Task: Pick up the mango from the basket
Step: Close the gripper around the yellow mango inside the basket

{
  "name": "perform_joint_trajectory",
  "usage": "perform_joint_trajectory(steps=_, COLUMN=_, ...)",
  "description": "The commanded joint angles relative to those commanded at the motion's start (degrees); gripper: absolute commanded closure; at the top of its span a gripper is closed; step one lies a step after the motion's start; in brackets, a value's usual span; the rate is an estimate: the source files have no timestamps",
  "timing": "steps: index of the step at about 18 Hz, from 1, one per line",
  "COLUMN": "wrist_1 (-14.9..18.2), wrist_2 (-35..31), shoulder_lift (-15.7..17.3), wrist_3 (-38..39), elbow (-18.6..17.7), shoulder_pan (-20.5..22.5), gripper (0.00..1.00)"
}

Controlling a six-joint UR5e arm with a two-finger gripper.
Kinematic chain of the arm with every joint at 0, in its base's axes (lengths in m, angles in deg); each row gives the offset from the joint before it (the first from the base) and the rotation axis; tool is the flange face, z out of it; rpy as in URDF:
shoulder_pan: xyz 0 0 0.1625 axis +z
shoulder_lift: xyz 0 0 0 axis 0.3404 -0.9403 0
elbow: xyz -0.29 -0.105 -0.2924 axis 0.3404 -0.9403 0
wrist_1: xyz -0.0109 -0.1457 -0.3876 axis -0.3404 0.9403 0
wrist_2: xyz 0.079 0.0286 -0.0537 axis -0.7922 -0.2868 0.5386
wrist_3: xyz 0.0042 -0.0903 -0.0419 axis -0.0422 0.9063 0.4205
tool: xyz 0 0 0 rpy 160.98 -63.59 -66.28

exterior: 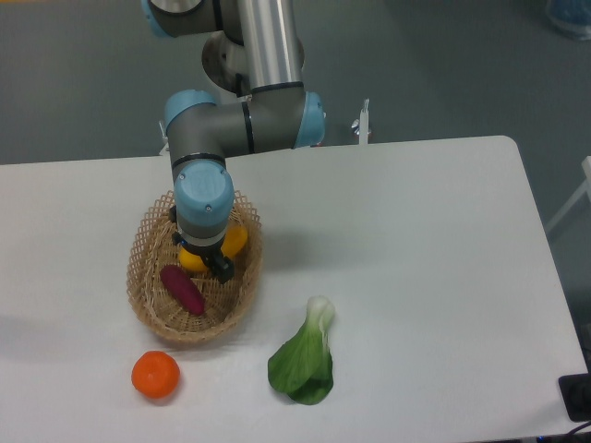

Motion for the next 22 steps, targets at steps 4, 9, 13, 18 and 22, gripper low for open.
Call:
perform_joint_trajectory(steps=4, wrist_1=-0.27, wrist_2=-2.82, shoulder_lift=0.09, wrist_3=0.0, elbow=0.0, shoulder_pan=-0.88, gripper=0.14)
perform_joint_trajectory(steps=9, wrist_1=-0.18, wrist_2=-2.74, shoulder_lift=0.53, wrist_3=-0.09, elbow=0.09, shoulder_pan=-0.88, gripper=0.43)
perform_joint_trajectory(steps=13, wrist_1=0.7, wrist_2=-2.91, shoulder_lift=0.88, wrist_3=-0.09, elbow=0.79, shoulder_pan=-0.79, gripper=0.52)
perform_joint_trajectory(steps=18, wrist_1=0.96, wrist_2=-2.65, shoulder_lift=2.72, wrist_3=-0.79, elbow=0.88, shoulder_pan=0.26, gripper=0.53)
perform_joint_trajectory(steps=22, wrist_1=1.14, wrist_2=-2.38, shoulder_lift=3.96, wrist_3=-1.14, elbow=1.93, shoulder_pan=1.76, gripper=0.53)
